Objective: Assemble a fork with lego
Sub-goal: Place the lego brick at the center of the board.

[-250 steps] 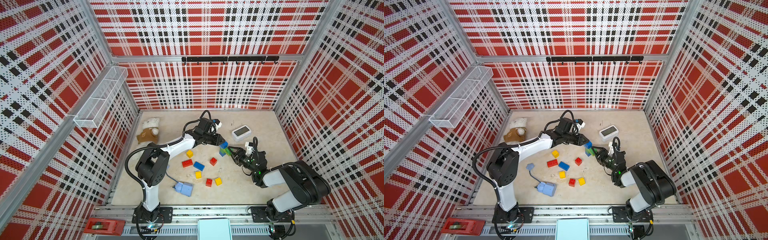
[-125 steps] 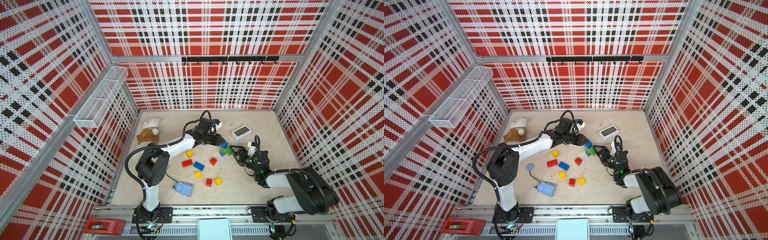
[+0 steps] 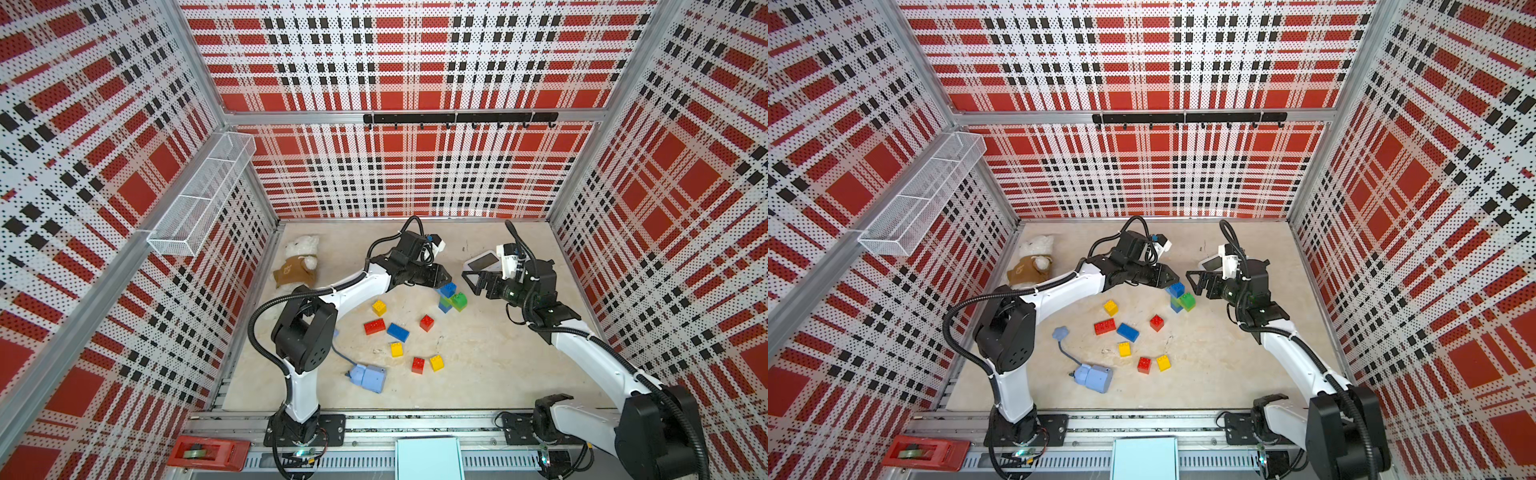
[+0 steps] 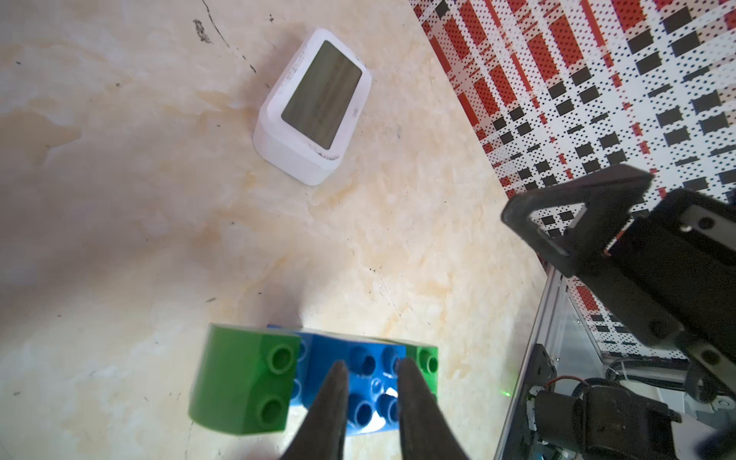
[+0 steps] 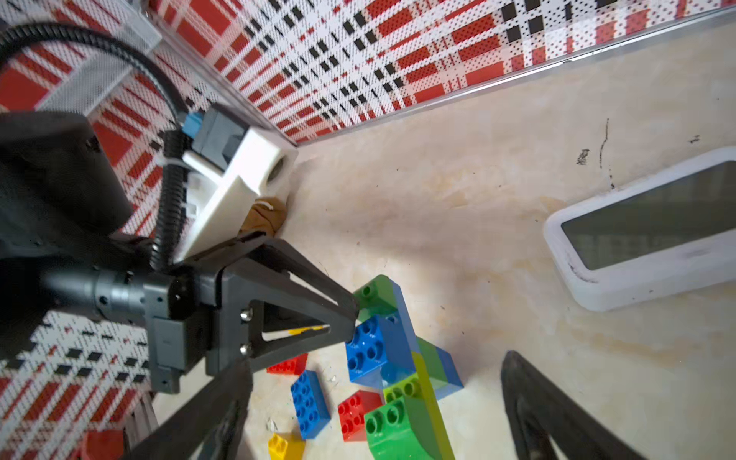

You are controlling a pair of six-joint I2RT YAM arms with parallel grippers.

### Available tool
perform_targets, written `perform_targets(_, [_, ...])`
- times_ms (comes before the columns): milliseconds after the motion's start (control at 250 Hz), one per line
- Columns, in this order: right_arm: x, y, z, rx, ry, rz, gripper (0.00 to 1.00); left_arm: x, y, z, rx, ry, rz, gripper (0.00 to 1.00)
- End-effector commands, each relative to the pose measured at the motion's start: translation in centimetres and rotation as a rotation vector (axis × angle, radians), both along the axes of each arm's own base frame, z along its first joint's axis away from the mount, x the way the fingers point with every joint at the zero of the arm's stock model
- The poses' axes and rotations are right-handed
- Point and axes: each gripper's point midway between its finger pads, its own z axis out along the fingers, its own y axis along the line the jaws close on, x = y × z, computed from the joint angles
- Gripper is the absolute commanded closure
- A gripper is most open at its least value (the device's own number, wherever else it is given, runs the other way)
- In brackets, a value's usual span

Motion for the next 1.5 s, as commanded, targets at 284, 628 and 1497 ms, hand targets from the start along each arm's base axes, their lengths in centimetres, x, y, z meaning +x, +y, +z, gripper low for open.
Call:
perform_targets(284, [-1.1,3.6,-2.7,-0.400,-0.024,0.246,0.14,0.6,1.1,3.0,-0.038,-0.061,0.059,0.72])
perform_targets(628, [0.6,5.4,-4.3,-0.539,-0.001,0.325,0.28,0.7,8.2,1.6,-0.041,-0.065,0.293,0.69])
perform_targets(1497, [1.1,6.1,-6.5,-0.616,0.043,0.348,0.61,-0.3,9.0,-1.4,-0.011,-0.016,0.298,0.66])
